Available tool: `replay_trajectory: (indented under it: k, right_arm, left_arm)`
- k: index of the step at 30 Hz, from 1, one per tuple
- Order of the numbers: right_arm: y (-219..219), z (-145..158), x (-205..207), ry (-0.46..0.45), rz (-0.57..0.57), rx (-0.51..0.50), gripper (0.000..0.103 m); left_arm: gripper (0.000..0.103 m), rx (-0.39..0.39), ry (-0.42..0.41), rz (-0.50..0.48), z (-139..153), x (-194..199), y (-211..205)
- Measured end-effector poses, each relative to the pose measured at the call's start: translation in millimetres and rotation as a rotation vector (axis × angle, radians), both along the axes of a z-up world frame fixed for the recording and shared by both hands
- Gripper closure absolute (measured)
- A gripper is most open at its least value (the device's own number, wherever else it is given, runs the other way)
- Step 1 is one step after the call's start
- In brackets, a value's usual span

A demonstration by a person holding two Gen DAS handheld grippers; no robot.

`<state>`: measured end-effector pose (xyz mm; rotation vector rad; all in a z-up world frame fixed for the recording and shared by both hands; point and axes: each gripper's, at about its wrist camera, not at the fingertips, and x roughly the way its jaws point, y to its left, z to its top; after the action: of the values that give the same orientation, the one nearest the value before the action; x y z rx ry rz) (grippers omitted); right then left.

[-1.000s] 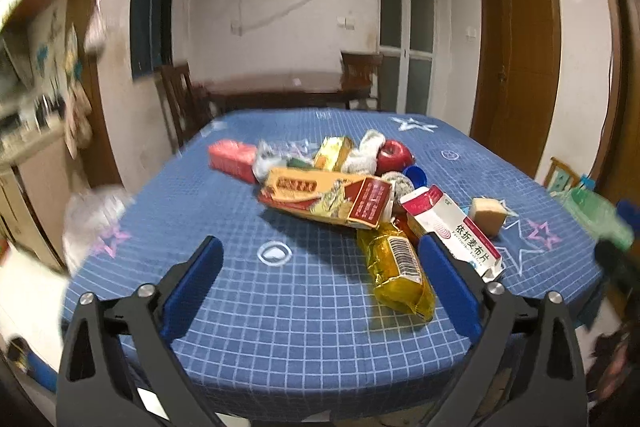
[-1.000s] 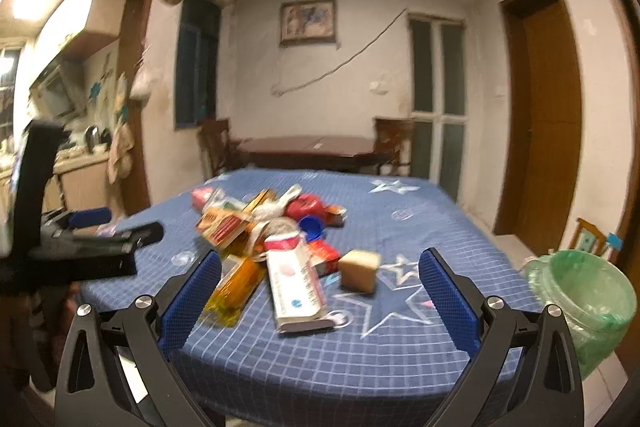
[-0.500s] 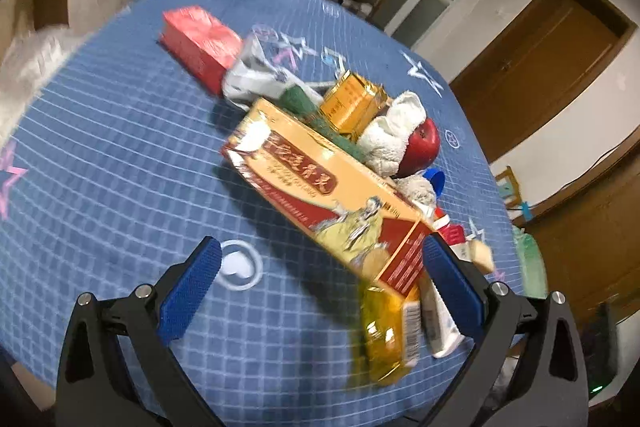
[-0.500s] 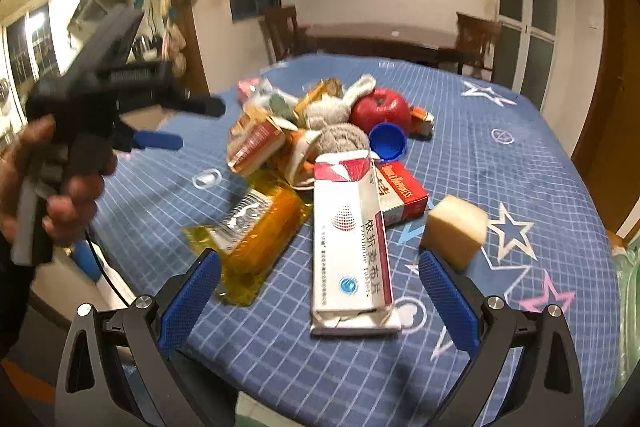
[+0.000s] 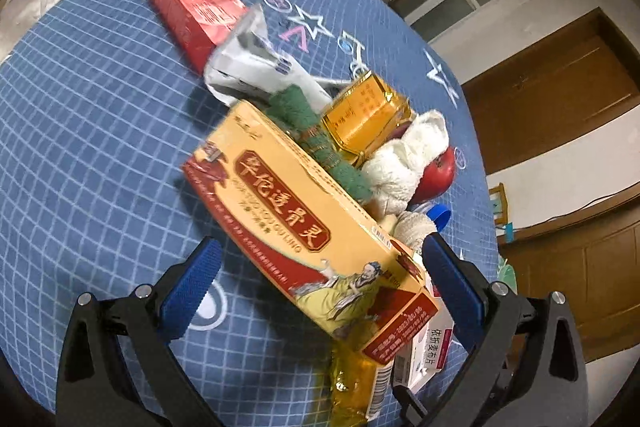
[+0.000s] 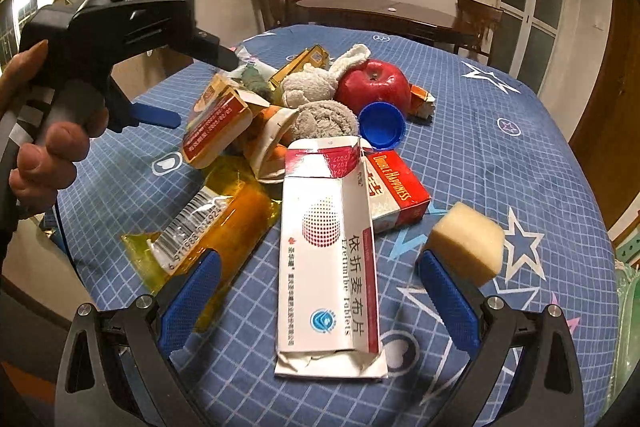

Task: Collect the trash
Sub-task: 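Grasp the yellow-red medicine box with the left tool while the right tool grasps the white tablet box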

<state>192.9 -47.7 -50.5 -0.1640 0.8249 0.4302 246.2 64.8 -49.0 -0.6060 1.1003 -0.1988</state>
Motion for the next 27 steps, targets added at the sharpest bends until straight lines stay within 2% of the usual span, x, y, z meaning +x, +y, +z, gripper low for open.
replay_trajectory:
  k: [5, 7, 9, 10, 11, 17, 22, 27]
  right_arm:
    - [6, -3, 7, 0.009, 0.001, -0.021, 0.006]
    - [6, -4, 8, 0.002, -0.006, -0.026, 0.013]
    - [6, -6, 8, 0.007, -0.015, -0.026, 0.043]
    - [6, -7, 7, 0.008, -0.021, -0.028, 0.048]
    - [5, -9, 7, 0.010, -0.025, -0.028, 0.053]
    - [3, -8, -2, -0.028, -0.038, -0.002, 0.055]
    - [0, 4, -14, -0.094, -0.048, 0.048, 0.056]
    - [-9, 27, -27, -0.194, -0.075, 0.081, 0.056]
  left_arm:
    - [0.006, 0.030, 0.016, -0.003, -11, 8, -10]
    - [0.006, 0.035, 0.012, 0.010, -14, 8, -11]
    - [0.006, 0.029, 0.006, 0.019, -16, 6, -9]
    - [0.009, 0.026, -0.002, 0.023, -16, 2, -7]
    - [0.018, 0.024, -0.014, 0.024, -16, -4, -4]
    - [0.030, 0.040, -0.077, 0.005, -17, -31, 5]
    - [0.034, 0.111, -0.156, 0.010, -8, -54, 11]
    - [0.037, 0.243, -0.295, -0.018, 18, -79, 2]
